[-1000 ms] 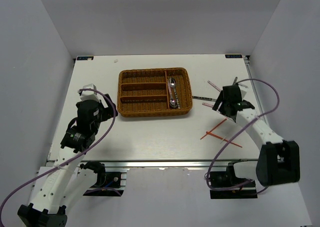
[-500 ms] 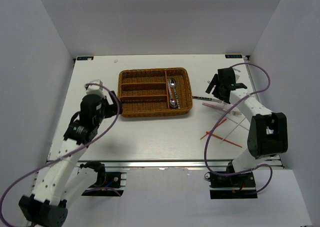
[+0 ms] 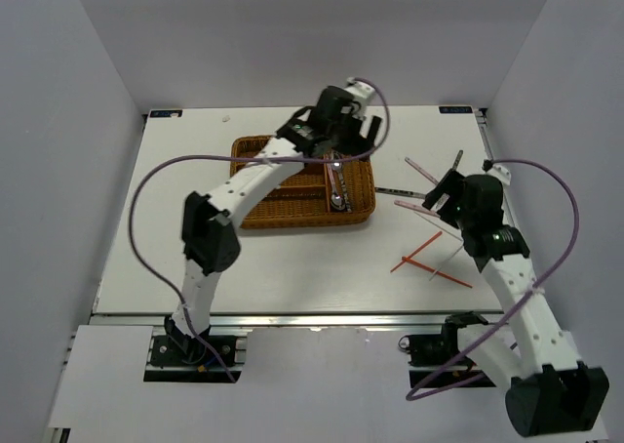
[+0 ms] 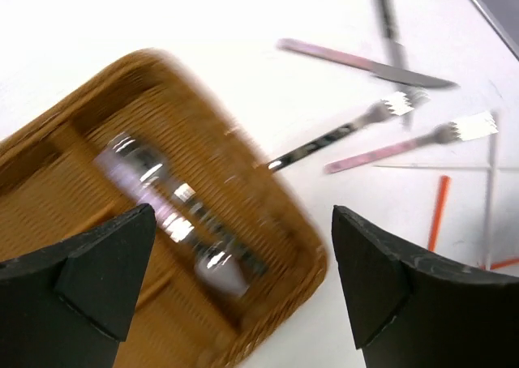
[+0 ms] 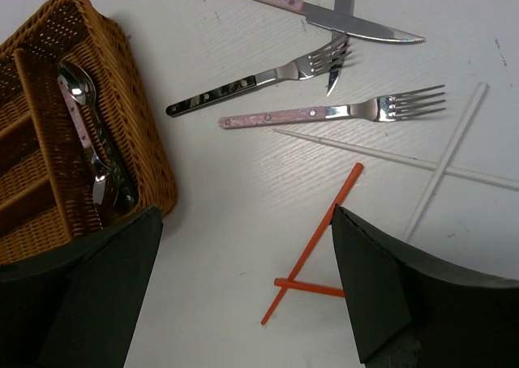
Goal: Sort the eating utensils into containers
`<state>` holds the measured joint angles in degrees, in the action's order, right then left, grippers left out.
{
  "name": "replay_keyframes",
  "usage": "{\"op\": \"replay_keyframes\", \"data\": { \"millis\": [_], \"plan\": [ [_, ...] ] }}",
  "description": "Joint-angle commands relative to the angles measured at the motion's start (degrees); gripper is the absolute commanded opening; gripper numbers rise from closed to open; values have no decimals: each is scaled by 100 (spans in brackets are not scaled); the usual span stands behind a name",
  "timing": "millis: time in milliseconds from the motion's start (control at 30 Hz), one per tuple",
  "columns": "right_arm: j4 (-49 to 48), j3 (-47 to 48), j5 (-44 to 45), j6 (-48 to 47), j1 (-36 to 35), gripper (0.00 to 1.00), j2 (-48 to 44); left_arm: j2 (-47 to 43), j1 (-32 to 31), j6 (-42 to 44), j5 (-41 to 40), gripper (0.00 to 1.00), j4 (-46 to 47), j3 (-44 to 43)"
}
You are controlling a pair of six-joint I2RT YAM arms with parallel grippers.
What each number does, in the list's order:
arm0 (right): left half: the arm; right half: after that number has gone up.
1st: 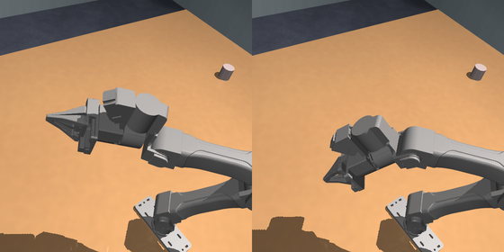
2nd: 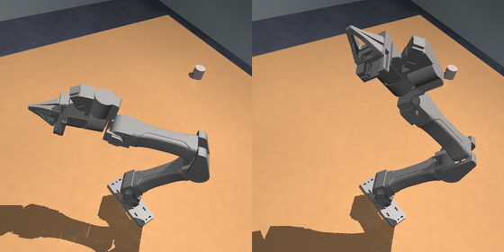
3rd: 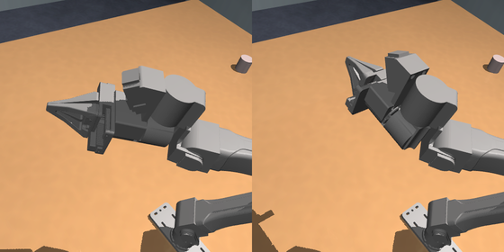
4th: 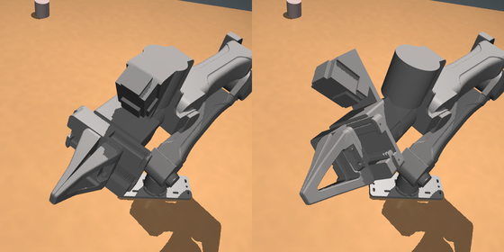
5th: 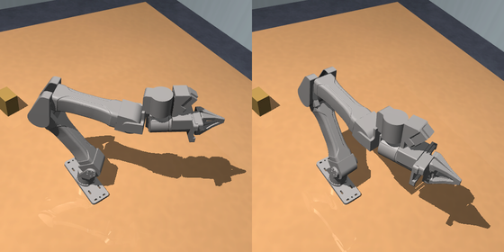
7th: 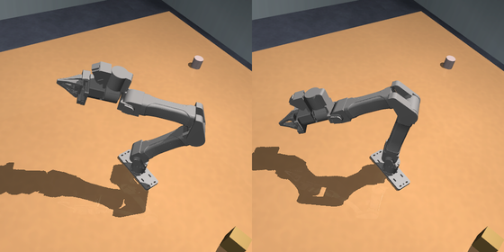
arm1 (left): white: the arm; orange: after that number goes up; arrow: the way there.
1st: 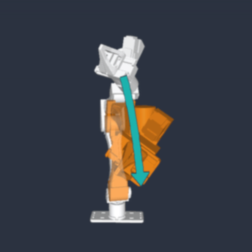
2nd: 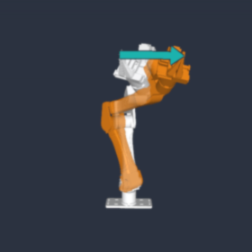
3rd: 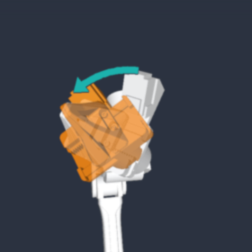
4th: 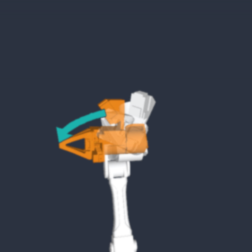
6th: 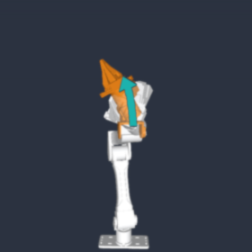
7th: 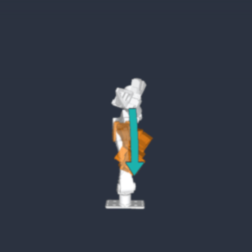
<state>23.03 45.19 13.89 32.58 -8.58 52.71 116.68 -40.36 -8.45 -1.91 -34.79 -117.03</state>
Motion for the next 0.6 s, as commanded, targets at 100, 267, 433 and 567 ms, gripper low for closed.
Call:
{"op": "replay_keyframes", "data": {
  "millis": [100, 267, 433, 567],
  "plan": [
    [554, -151, -35, 20, 84, 89, -901, 900, -655, 1485, 1369, 98, 800, -1157],
    [922, 270, -719, -5, 84, 89, -1684, 1581, -948, 2127, 1298, 90, 1774, -783],
    [1380, 324, -1116, -313, 84, 89, -2088, 2473, -983, 2374, 1448, 67, 1790, -1622],
    [1625, 332, -1125, -506, 84, 89, -2396, 2473, -983, 2383, 1527, 59, 2072, -1252]
  ]
}}
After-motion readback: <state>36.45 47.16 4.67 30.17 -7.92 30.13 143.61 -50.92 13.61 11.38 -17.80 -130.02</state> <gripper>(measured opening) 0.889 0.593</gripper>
